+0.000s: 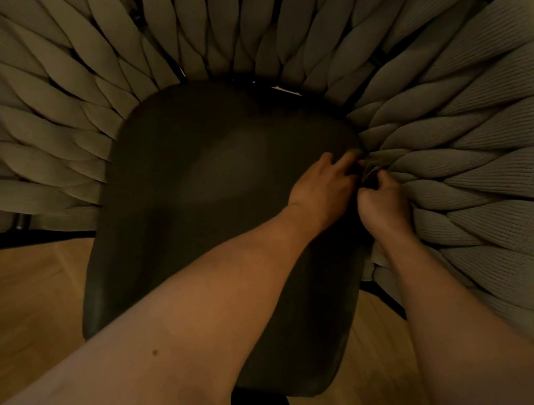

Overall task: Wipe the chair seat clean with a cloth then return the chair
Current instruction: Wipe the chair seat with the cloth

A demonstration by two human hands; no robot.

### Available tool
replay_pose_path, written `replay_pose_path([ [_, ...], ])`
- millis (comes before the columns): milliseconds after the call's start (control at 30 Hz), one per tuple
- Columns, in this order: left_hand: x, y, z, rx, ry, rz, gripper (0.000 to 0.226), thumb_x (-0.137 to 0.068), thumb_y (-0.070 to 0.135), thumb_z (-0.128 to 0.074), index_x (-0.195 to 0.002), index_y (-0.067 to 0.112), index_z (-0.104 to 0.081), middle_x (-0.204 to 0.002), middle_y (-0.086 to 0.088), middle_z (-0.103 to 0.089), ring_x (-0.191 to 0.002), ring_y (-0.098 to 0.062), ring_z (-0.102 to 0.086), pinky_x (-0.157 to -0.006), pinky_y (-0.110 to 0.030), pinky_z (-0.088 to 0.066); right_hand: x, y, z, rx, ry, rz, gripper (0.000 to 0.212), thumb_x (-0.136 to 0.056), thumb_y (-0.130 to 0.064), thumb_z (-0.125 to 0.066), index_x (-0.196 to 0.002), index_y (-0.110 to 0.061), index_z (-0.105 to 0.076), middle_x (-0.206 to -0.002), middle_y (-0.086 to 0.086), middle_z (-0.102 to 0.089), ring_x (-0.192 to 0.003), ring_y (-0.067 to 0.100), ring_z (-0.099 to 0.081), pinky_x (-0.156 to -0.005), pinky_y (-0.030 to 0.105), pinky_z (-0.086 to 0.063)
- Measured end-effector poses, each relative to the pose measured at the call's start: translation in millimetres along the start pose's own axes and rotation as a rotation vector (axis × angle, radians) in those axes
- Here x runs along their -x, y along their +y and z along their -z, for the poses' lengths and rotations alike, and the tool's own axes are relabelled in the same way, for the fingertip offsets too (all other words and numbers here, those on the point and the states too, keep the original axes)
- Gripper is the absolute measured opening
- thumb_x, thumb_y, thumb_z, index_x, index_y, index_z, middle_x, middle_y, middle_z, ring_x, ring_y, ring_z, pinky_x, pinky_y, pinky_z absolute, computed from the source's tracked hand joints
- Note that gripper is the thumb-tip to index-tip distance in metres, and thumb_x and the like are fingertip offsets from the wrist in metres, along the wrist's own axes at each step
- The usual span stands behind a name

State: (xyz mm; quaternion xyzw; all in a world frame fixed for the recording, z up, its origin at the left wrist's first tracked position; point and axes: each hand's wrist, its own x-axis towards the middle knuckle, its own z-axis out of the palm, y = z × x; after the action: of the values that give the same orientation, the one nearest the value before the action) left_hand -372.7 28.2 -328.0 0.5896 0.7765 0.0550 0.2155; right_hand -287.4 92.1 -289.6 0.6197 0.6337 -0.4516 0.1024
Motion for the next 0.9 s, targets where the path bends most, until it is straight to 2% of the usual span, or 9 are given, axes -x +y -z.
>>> replay_pose_path([
  [67, 6, -14, 2, -0.039, 0.009, 0.004, 0.052, -0.097, 0.024, -0.045, -0.148, 0.019, -0.036, -0.156, -0.004, -0.02, -0.111, -0.03, -0.044, -0.091, -0.033, -0.044, 0, -6, -2, 0.122, 0.072, 0.097, 0.054, -0.093, -0.014, -0.056, -0.147, -0.016, -0.051, -0.143, 0.014, -0.056, -0.132, 0.034, -0.051, -0.109, 0.04, -0.042],
  [167, 18, -40, 9, -0.034, 0.059, 0.076, 0.047, -0.097, 0.02, -0.046, -0.143, 0.017, -0.045, -0.156, -0.004, -0.023, -0.114, -0.033, -0.044, -0.093, -0.036, -0.042, -5, -19, -8, 0.217, 0.119, 0.202, 0.067, -0.096, -0.024, -0.063, -0.156, -0.014, -0.036, -0.158, 0.014, -0.04, -0.146, 0.031, -0.035, -0.118, 0.038, -0.03],
  [300, 40, -82, 20, -0.034, 0.09, 0.22, 0.042, -0.096, 0.015, -0.046, -0.137, 0.014, -0.05, -0.146, -0.006, -0.032, -0.113, -0.031, -0.043, -0.094, -0.038, -0.043, -19, -38, -19, 0.263, 0.041, 0.126, 0.091, -0.091, -0.047, -0.07, -0.162, -0.017, -0.02, -0.167, 0.01, -0.019, -0.153, 0.032, -0.02, -0.123, 0.046, -0.024],
  [433, 63, -127, 25, -0.09, 0.114, 0.339, 0.043, -0.092, 0.009, -0.049, -0.135, 0.011, -0.052, -0.137, -0.009, -0.038, -0.111, -0.032, -0.045, -0.096, -0.038, -0.043, -27, -45, -29, 0.405, 0.026, 0.055, 0.107, -0.084, -0.064, -0.069, -0.163, -0.019, -0.012, -0.168, 0.008, -0.011, -0.155, 0.036, -0.008, -0.123, 0.053, -0.022],
  [600, 87, -172, 31, -0.051, 0.115, 0.523, 0.044, -0.093, 0.003, -0.046, -0.136, 0.01, -0.052, -0.145, -0.011, -0.034, -0.128, -0.043, -0.037, -0.109, -0.049, -0.035, -29, -46, -34, 0.464, 0.078, 0.038, 0.111, -0.081, -0.063, -0.075, -0.162, -0.02, -0.013, -0.167, 0.009, -0.013, -0.154, 0.037, -0.006, -0.118, 0.057, -0.027],
  [700, 104, -203, 35, -0.046, 0.139, 0.599, 0.046, -0.09, 0.001, -0.043, -0.134, 0.012, -0.052, -0.143, -0.013, -0.036, -0.126, -0.044, -0.036, -0.104, -0.049, -0.037, -31, -45, -36, 0.479, 0.09, 0.027, 0.111, -0.079, -0.064, -0.076, -0.161, -0.021, -0.015, -0.166, 0.01, -0.014, -0.154, 0.037, -0.008, -0.116, 0.059, -0.029],
  [767, 113, -219, 34, -0.077, 0.144, 0.588, 0.041, -0.091, 0.006, -0.043, -0.131, 0.013, -0.051, -0.139, -0.014, -0.039, -0.123, -0.042, -0.038, -0.101, -0.048, -0.039, -31, -45, -36, 0.478, 0.098, 0.022, 0.11, -0.078, -0.063, -0.077, -0.161, -0.022, -0.016, -0.166, 0.011, -0.015, -0.153, 0.038, -0.009, -0.115, 0.061, -0.029],
  [867, 122, -234, 43, -0.109, 0.177, 0.752, 0.036, -0.096, 0.033, -0.039, -0.131, 0.031, -0.048, -0.143, -0.007, -0.04, -0.127, -0.032, -0.041, -0.102, -0.047, -0.037, -31, -45, -36, 0.443, 0.102, 0.019, 0.108, -0.078, -0.061, -0.079, -0.16, -0.023, -0.018, -0.166, 0.011, -0.015, -0.153, 0.039, -0.012, -0.116, 0.061, -0.028],
  [900, 124, -237, 45, -0.085, 0.208, 0.81, 0.037, -0.095, 0.031, -0.041, -0.131, 0.029, -0.048, -0.141, -0.008, -0.042, -0.125, -0.033, -0.042, -0.1, -0.047, -0.038, -31, -45, -37, 0.426, 0.101, 0.018, 0.108, -0.078, -0.06, -0.079, -0.16, -0.024, -0.018, -0.166, 0.011, -0.015, -0.152, 0.04, -0.014, -0.116, 0.06, -0.029],
])
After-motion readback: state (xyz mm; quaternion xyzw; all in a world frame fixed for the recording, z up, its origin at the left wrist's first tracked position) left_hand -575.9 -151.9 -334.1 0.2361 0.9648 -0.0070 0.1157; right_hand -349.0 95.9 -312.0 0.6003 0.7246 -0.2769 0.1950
